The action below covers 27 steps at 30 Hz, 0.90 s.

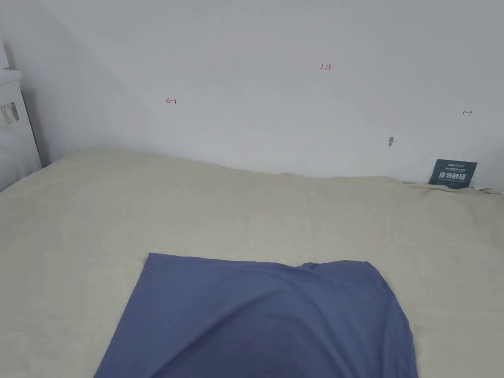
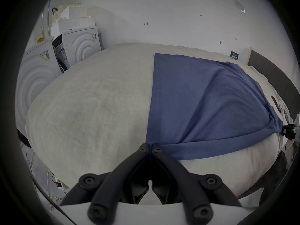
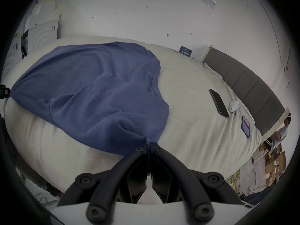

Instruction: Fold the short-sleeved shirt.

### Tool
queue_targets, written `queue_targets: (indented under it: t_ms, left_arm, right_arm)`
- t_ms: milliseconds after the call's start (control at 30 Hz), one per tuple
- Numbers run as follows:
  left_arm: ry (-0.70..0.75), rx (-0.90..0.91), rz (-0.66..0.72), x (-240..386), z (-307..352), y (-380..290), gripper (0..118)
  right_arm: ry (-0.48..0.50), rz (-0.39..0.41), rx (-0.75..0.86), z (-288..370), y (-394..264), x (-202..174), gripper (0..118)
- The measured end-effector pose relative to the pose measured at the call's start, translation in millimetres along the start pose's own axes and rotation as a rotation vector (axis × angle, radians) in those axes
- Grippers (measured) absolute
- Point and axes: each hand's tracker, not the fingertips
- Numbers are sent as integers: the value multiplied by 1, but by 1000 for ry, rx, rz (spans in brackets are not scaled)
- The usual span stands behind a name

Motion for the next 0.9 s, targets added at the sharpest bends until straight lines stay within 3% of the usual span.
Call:
queue_targets:
  t_ms: [133,233,267,333,367,500,600,633,700,733,800,900]
  left_arm:
    - [-29,4,33,-5,3,2,3]
    - [-27,78,77,-8,23,6,28]
    - [-14,121,90,-9,32,7,46]
    - [-21,236,115,-7,53,8,61]
    - [-20,271,119,0,65,12,61]
    - [-19,372,101,21,86,27,61]
    - [-23,406,68,41,89,36,55]
    - [-22,414,51,43,85,39,49]
    - [-20,440,48,53,85,42,21]
    - [-33,446,42,58,86,44,14]
    - [-41,446,35,64,84,46,0]
    - [-46,440,22,70,87,45,0]
  right_arm:
    - [19,12,0,1,1,1,2]
    - [51,-34,21,22,13,4,9]
    - [60,-77,46,30,16,6,25]
    - [75,-130,102,42,24,8,61]
    - [96,-154,128,48,28,8,69]
    - [131,-207,262,64,55,-6,69]
    - [135,-212,326,64,74,-21,66]
    - [141,-216,357,63,78,-26,60]
    - [156,-209,377,62,87,-35,18]
    - [153,-213,394,62,90,-40,5]
    - [157,-210,405,64,94,-47,0]
    - [170,-210,409,64,96,-52,0]
